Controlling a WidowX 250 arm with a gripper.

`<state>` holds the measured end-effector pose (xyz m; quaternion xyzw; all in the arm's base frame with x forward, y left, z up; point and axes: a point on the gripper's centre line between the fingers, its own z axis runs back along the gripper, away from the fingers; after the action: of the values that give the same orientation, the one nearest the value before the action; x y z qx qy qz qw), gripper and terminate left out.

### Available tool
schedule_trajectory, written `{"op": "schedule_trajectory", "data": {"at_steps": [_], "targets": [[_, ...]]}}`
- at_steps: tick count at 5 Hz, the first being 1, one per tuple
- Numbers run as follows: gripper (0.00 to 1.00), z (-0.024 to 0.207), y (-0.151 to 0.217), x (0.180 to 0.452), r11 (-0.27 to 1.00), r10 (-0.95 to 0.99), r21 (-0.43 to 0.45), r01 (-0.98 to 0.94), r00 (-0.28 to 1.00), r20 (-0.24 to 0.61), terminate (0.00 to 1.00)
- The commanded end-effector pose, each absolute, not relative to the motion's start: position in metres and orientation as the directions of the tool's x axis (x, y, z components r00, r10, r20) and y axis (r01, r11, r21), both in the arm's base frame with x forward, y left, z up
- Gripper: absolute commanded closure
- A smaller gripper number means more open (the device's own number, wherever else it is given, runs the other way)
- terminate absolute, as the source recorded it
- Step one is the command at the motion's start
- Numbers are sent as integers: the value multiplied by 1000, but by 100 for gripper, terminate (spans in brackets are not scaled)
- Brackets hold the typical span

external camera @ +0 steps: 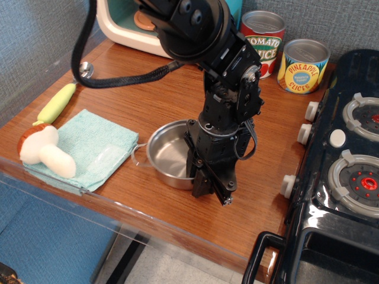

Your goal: Move pot to the right of the spoon.

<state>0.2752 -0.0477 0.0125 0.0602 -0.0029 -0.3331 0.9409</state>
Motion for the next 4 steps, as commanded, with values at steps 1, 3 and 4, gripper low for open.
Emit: {"op": "schedule_trajectory", "data": {"at_steps": [1, 3, 4], "targets": [[100, 42, -46, 278, 767, -638, 144, 626, 768, 58, 0], [100, 85, 4, 327, 876, -476, 186, 446, 862, 177, 0], [100, 73, 41, 345, 920, -377, 182, 348, 913, 158, 0]]}}
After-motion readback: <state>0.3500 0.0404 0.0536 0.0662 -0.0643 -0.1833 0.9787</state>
